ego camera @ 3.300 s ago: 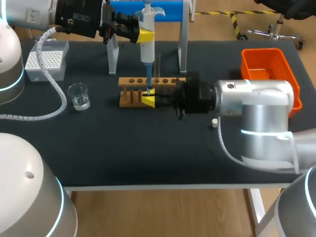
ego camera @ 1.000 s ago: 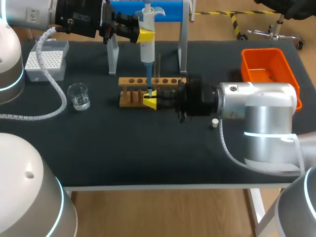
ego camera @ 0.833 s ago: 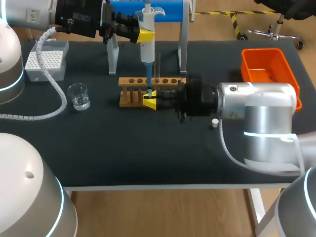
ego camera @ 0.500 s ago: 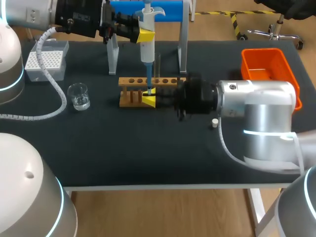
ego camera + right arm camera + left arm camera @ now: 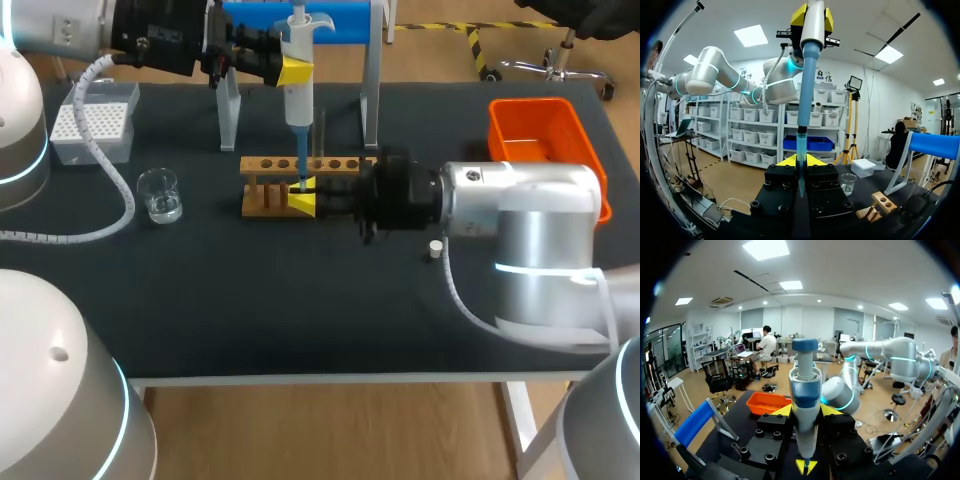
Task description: Invert the test tube, pick up the pipette, mount the tip to pipette, aspirate from beaker and dispense into the tube, eject the tip, return the pipette, and cap with the stopper.
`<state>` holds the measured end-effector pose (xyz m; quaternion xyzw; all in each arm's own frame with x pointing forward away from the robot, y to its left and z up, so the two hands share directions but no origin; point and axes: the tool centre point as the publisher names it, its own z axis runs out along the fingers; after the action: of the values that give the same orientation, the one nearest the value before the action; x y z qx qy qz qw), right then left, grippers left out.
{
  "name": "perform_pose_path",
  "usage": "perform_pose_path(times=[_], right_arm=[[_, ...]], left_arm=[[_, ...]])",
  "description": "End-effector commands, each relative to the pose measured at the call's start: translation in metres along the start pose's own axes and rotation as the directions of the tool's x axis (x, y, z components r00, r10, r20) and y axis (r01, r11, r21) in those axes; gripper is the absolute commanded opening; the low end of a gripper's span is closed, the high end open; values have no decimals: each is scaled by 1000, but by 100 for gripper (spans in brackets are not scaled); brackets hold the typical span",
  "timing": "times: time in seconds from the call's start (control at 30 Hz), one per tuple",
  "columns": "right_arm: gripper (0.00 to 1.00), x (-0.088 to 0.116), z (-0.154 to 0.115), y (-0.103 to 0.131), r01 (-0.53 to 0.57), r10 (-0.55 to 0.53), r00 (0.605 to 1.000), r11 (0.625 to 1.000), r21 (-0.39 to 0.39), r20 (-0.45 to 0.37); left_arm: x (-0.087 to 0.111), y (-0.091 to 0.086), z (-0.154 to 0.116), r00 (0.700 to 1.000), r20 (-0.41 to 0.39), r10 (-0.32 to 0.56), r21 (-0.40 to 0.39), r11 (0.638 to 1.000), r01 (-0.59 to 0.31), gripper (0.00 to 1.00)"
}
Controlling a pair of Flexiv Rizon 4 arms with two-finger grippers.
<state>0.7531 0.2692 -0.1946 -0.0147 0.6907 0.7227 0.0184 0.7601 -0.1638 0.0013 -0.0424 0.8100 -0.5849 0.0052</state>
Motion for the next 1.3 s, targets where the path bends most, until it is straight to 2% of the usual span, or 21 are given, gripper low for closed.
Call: perform_pose_path(times=[0.03, 0.47, 0.83, 1.03, 1.1, 1.13, 1.3], right_arm=[[0, 0, -1, 5, -6, 6, 1000, 1000, -4, 0], [0, 1, 0, 7, -30, 30, 1000, 999, -15, 9], [0, -1, -2, 25, -34, 35, 999, 999, -30, 29], [0, -1, -2, 26, -33, 33, 999, 999, -33, 25], [59, -1, -2, 24, -35, 35, 999, 999, -30, 23], [100, -1, -2, 23, -35, 36, 999, 999, -26, 22], [100, 1, -4, 15, -46, 46, 999, 999, -20, 6]], left_arm=[[0, 1, -1, 1000, -1, 0, -2, 1000, 0, 0], [0, 1, -1, 1000, -1, 0, -2, 1000, 0, 0], [0, 1, -1, 1000, -1, 0, -2, 1000, 0, 0], [0, 1, -1, 1000, -1, 0, -2, 1000, 0, 0], [0, 1, -1, 1000, -1, 0, -2, 1000, 0, 0], [0, 1, -1, 1000, -1, 0, -2, 1000, 0, 0], [0, 1, -1, 1000, -1, 0, -2, 1000, 0, 0]])
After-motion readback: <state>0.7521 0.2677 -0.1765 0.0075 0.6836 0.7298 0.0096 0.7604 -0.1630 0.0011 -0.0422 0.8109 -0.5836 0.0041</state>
